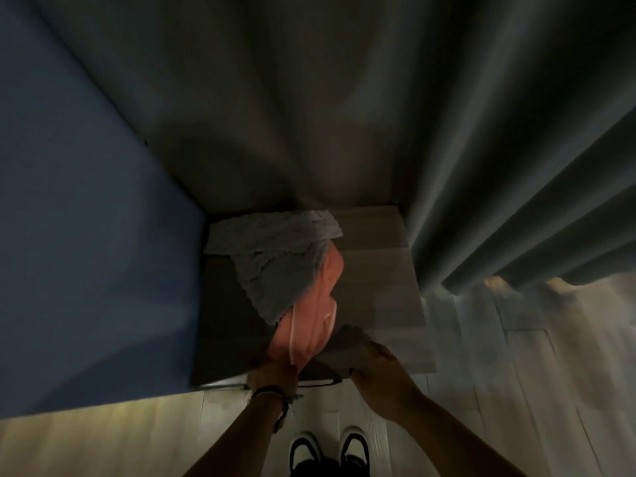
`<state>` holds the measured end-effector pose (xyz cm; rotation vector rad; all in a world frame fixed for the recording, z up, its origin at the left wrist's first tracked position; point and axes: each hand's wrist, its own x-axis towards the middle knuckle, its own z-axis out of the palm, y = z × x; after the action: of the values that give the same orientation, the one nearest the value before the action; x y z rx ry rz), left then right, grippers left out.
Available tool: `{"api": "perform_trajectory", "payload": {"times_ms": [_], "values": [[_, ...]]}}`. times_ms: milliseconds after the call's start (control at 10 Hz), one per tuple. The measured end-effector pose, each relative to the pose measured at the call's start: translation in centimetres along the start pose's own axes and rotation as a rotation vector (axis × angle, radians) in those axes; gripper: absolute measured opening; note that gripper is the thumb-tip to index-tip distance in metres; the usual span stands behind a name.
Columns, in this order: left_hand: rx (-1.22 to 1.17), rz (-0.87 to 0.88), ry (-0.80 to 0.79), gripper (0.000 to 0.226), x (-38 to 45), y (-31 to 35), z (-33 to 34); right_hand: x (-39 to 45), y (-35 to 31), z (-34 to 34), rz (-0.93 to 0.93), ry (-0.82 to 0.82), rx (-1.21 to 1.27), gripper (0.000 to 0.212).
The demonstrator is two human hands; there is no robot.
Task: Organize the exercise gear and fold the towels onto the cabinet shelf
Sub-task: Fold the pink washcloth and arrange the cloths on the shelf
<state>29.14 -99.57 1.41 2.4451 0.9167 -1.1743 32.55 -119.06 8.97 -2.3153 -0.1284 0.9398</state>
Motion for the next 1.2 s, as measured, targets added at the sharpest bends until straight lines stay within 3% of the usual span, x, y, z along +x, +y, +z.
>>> {"api": "perform_trajectory", "payload": {"times_ms": [200,300,400,500,600,700,800,900,1000,1100,1200], "values": [[-0.325,-0.048,0.140,0.036,-0.3,-1.1,0.7,0.3,0.9,2.8,0.061,-0.124,-0.007,0.057],[-0.532,0.036,0.165,0.028,-2.6,-1.0,-0.5,-0.4,1.0,2.6,0.059,-0.125,-0.036,0.061],[-0.716,0.213,0.293,0.014,-6.6,-0.6,-2.5,-1.7,0.0,1.5,-0.005,-0.096,-0.032,0.071],[-1.024,0.415,0.320,0.008,-11.0,-0.2,-4.8,-2.6,-2.2,-0.3,-0.155,0.062,-0.077,0.077],[-1.277,0.608,0.296,0.038,-15.2,0.2,-8.5,-3.1,-5.0,-2.3,-0.287,0.177,-0.041,0.083],[-1.253,0.747,0.264,0.040,-17.9,-0.2,-12.2,-2.8,-7.2,-3.9,-0.447,0.244,0.053,0.089],[-1.349,0.776,0.144,0.016,-19.2,-0.8,-14.9,-2.4,-9.1,-5.1,-0.532,0.346,0.043,0.082],[-1.715,0.719,-0.009,0.014,-19.6,-1.3,-16.7,-1.2,-10.0,-5.8,-0.485,0.311,0.074,0.047],[-1.852,0.599,0.133,0.016,-19.0,-2.5,-17.7,-2.0,-11.4,-6.5,-0.395,0.326,0.217,0.010],[-1.819,0.401,0.250,0.042,-17.8,-3.8,-17.1,-2.4,-13.1,-6.9,-0.282,0.379,0.364,0.018],[-1.759,0.377,0.167,0.043,-17.6,-4.7,-15.1,-4.1,-15.7,-6.0,-0.301,0.362,0.499,0.029]]}}
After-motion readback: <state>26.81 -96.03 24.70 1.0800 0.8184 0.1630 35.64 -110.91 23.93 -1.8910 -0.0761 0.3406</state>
